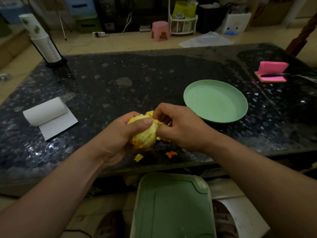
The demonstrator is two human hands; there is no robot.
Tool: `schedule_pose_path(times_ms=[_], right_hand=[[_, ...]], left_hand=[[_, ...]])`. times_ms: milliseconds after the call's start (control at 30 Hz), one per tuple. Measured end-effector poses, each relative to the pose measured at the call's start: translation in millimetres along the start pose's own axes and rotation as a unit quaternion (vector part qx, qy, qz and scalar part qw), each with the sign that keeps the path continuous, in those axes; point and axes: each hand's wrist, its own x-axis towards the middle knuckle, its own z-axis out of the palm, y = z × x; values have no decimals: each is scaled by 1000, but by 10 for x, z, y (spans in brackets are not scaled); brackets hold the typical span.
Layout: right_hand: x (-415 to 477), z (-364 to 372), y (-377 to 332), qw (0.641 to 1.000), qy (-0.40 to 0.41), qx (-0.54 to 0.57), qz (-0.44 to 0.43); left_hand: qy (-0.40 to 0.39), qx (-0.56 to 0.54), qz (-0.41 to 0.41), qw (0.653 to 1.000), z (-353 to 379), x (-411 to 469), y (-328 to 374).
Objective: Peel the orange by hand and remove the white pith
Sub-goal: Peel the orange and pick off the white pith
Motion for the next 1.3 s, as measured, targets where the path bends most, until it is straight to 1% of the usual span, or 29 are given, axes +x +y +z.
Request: schedule_pose_path(times_ms=[167, 300, 400, 533, 700, 767, 833, 933, 1000, 1033, 1100, 1233, 1300], right_hand=[[-9, -7, 19, 999, -29, 43, 9], [27, 45, 46, 1000, -11, 25, 12], [59, 54, 70, 999, 0, 42, 23], [92, 13, 57, 994, -23, 104, 34], [107, -13, 84, 974, -45, 215, 62], [94, -4, 80, 966, -43, 243, 76], [81, 29, 59, 967, -24, 236, 95], [86, 113, 53, 982, 48, 145, 112], [105, 141, 41, 984, 99, 82, 124], [107, 142, 20, 983, 111, 75, 128], [100, 132, -21, 982, 104, 90, 129], [55, 108, -85, 984, 42, 110, 136], [43, 93, -71, 986, 26, 93, 138]], left_hand=[[-15, 1, -11, 1000, -65, -4, 47], [-18, 13, -12, 1000, -39, -2, 8], [-17, 9, -10, 1000, -32, 14, -11], [-37, 2, -7, 999, -82, 6, 37], [-78, -22, -7, 997, -139, -7, 43], [-59, -26, -14, 998, -124, -10, 49], [-19, -19, -22, 999, -83, 0, 58], [51, 17, -12, 998, 28, 49, 53], [98, 40, 13, 994, 87, 59, 44], [108, 57, 24, 992, 106, 55, 37], [115, 94, 38, 988, 112, 56, 13], [120, 96, 37, 987, 77, 65, -21], [115, 117, 46, 985, 104, 62, -25]])
